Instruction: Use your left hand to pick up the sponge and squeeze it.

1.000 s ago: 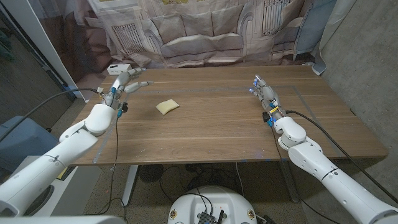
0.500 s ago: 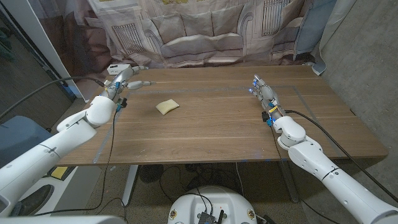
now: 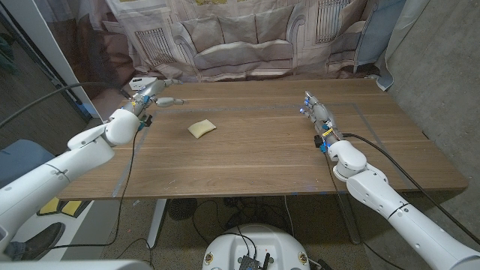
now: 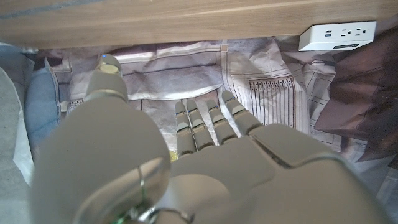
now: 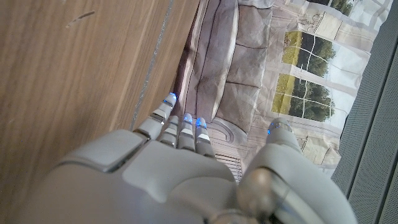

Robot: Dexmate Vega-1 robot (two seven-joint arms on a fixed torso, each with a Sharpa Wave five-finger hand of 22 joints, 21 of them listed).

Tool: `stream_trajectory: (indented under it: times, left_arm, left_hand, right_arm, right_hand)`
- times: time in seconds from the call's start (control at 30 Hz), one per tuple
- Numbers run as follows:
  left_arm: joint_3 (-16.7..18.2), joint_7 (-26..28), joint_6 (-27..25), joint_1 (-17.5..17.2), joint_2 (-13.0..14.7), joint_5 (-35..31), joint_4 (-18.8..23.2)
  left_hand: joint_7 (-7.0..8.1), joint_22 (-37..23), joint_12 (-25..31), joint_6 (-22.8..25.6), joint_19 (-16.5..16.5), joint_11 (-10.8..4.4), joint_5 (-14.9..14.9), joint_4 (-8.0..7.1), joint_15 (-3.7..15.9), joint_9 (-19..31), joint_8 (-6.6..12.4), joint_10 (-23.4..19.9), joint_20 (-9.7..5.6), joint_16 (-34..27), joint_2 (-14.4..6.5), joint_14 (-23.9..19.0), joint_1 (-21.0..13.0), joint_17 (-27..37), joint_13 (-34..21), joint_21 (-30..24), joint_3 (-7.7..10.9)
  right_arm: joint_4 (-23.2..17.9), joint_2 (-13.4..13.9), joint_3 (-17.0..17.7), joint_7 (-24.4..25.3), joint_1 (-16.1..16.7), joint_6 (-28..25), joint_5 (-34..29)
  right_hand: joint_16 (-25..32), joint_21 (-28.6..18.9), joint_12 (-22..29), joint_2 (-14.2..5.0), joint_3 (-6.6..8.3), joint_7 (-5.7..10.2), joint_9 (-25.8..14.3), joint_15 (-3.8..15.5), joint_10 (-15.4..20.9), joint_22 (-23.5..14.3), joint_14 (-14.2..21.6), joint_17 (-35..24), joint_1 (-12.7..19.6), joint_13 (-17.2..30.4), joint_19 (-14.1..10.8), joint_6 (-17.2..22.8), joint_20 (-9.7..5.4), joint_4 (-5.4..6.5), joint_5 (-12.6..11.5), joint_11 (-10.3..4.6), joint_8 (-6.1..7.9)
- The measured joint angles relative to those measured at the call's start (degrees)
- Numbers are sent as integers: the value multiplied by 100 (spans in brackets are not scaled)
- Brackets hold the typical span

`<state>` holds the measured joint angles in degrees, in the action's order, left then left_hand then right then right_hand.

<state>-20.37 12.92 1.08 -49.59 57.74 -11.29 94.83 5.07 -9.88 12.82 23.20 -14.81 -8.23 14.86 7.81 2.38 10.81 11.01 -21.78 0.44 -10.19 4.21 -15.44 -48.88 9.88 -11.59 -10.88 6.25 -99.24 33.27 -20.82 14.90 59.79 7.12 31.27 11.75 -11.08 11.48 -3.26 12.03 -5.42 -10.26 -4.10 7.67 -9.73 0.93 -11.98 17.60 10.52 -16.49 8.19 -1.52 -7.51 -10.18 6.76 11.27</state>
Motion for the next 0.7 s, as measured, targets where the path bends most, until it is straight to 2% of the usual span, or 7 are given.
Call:
stream_trajectory:
  times: [0.3, 0.6, 0.7]
  left_arm:
    - [-294, -531, -31, 379, 219, -374, -103]
    - [-508, -991, -87, 669, 376, -734, -55]
    - [-586, -1181, -87, 774, 409, -847, -55]
  left_hand:
    - [171, 2, -34, -172, 0, -174, 45, 43, 0, 0, -22, 69, 0, 0, -84, 0, -292, 0, 0, 0, 43]
    - [256, 2, -54, -262, -8, -170, 89, 89, -1, -1, -43, 73, -7, 0, -154, 0, -519, -29, 0, 0, 89]
    - [272, 2, -54, -318, -46, -98, 89, 89, -1, -1, -43, 145, -45, 0, -143, -1, -596, -29, 1, 0, 89]
  right_arm:
    - [-65, -80, -74, 179, -13, -144, -76]
    - [-51, -206, -141, 291, -14, -102, -158]
    - [-44, -235, -154, 327, -14, -76, -184]
  right_hand:
    - [0, 0, 0, 0, 0, 0, 0, 0, 0, 0, 0, 0, 0, 0, 0, 0, 0, 0, 0, 0, 0]
    - [0, 0, 0, 0, 0, 0, 0, 0, 0, 0, 0, 0, 0, 0, 22, 0, 22, 0, 0, 0, 0]
    - [0, 0, 0, 0, 0, 0, 0, 0, 0, 0, 0, 0, 0, 0, 22, 0, 22, 0, 0, 0, 0]
